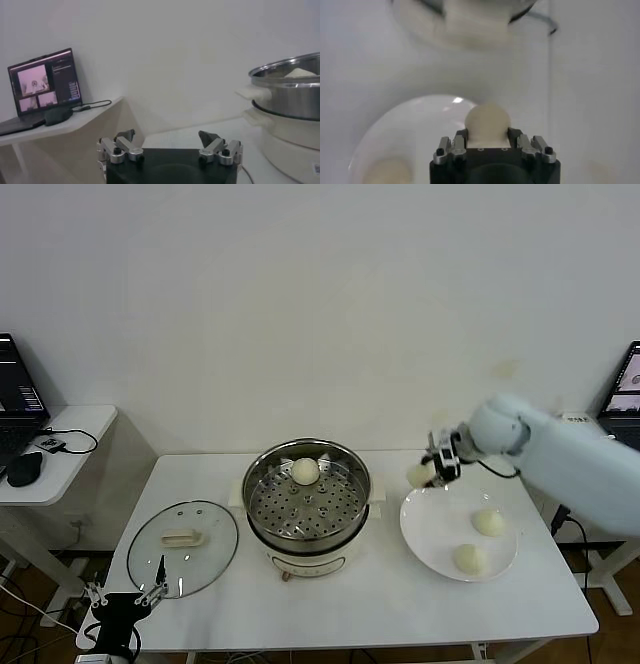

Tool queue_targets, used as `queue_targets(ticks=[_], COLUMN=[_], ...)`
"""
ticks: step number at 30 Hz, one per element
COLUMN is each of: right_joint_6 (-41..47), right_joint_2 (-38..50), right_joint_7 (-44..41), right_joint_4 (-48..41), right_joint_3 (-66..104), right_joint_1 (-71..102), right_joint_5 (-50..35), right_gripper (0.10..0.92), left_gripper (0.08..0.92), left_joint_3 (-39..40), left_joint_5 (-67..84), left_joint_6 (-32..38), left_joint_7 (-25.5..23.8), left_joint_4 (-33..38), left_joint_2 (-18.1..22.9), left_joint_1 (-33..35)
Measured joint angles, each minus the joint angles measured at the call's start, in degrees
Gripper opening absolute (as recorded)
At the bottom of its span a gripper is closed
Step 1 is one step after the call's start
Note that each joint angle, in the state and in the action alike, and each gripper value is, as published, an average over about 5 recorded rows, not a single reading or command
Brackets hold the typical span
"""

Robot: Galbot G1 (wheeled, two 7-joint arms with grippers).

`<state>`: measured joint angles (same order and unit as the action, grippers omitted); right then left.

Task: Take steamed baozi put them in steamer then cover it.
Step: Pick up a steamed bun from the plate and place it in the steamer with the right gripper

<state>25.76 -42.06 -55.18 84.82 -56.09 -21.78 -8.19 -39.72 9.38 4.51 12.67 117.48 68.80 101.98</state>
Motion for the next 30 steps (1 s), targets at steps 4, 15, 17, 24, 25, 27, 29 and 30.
queue_targets(ticks=[4, 15, 17, 24, 25, 27, 29, 30], right_joint_6=[2.13, 8.02, 8.78, 10.59, 10.76, 11.08, 11.39, 11.54], right_joint_2=[-2.97, -16.20, -18.80, -26.40, -27.30, -29.03, -30.55, -31.26], right_joint_7=[1.32, 7.61, 8.70, 11.72, 12.06, 12.69, 13.19, 13.42], right_joint_4=[1.00, -1.60, -2.73, -6.92, -7.54, -8.83, -10.05, -10.65], right_joint_3=[-3.16, -7.35, -7.99, -9.31, -9.34, -9.35, -9.34, -9.34], right_joint_1=[-5.22, -8.23, -7.65, -4.83, -4.38, -3.44, -2.60, -2.19], right_joint_5=[-5.61, -17.51, -18.51, -20.05, -20.08, -20.08, -20.02, -19.98], right_gripper=[0.518, 0.525, 0.526, 0.531, 0.532, 0.534, 0.534, 0.535], left_gripper=[0.823, 0.823, 0.823, 0.823, 0.823, 0.823, 0.823, 0.823], left_joint_3=[-0.07, -0.51, -0.67, -0.75, -0.75, -0.77, -0.80, -0.82], left_joint_5=[0.34, 0.92, 0.97, 0.98, 0.98, 0.97, 0.95, 0.93], left_joint_6=[0.01, 0.01, 0.01, 0.10, 0.11, 0.14, 0.17, 0.18], left_joint_7=[0.01, -0.04, -0.04, 0.00, 0.00, 0.00, 0.01, 0.02], left_joint_4=[-0.09, -0.72, -0.74, -1.12, -1.11, -1.10, -1.24, -1.35], left_joint_2=[-0.22, -0.14, -0.05, 0.36, 0.39, 0.42, 0.43, 0.43], left_joint_1=[-0.21, -1.13, -1.24, -1.67, -1.72, -1.88, -2.10, -2.18])
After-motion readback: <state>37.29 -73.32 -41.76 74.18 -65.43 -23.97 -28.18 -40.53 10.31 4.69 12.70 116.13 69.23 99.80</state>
